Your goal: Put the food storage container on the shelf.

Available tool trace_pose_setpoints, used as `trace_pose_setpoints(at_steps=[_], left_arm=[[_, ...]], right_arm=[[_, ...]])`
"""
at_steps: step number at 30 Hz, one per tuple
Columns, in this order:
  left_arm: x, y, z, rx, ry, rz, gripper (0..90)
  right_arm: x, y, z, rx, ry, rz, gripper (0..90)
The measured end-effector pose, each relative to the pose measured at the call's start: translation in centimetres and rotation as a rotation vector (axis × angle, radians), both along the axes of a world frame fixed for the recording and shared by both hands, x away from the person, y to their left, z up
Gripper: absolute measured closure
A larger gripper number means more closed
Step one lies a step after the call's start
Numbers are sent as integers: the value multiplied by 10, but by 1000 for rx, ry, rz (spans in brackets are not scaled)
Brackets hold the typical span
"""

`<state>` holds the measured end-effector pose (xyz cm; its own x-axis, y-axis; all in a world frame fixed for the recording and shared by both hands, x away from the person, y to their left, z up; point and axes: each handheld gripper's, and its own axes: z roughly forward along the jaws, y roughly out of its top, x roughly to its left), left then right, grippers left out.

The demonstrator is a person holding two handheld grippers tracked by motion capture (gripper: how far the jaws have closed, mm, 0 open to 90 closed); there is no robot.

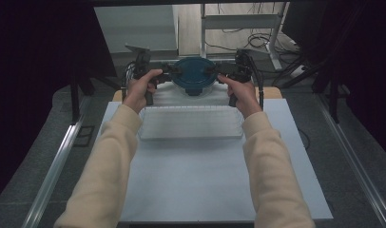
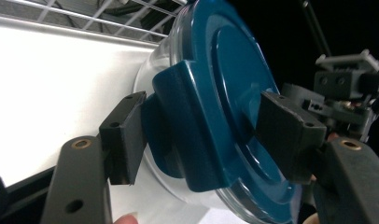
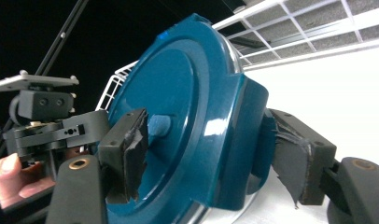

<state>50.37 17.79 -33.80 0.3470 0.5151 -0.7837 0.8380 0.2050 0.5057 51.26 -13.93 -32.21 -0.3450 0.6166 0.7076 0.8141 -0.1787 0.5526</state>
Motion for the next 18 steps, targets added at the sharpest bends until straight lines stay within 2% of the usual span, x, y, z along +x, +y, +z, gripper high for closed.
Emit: trace_pose_setpoints(at_steps=[4, 6, 7, 8, 9, 11, 14, 15, 16, 17, 18], left_arm=[[0, -1, -1, -5, -13, 1, 356], [-2, -2, -1, 12, -28, 15, 342], [-4, -2, 1, 44, -40, 32, 272], [-6, -2, 2, 63, -49, 46, 272], [-9, 0, 4, 90, -65, 68, 239], [-19, 2, 8, 123, -102, 78, 208], [-40, 8, 12, 184, -161, 66, 194], [-52, 11, 12, 231, -188, 45, 194], [-52, 11, 12, 231, -188, 45, 195], [-62, 12, 13, 269, -206, 35, 201], [-75, 15, 11, 288, -229, 7, 203]], right_arm=[[-1, -1, -2, 7, -6, -8, 310], [-2, 0, -1, -4, -17, -10, 287], [-6, 3, 1, -30, -32, -16, 201], [-6, 3, 1, -30, -32, -16, 201], [-8, 4, 2, -42, -42, -14, 164], [-16, 4, 9, -103, -81, -17, 107], [-31, -2, 16, -164, -154, -1, 96], [-43, -7, 19, -181, -202, 45, 93], [-43, -7, 19, -181, -202, 45, 93], [-57, -11, 22, -189, -234, 77, 95], [-65, -13, 23, -186, -253, 88, 96]])
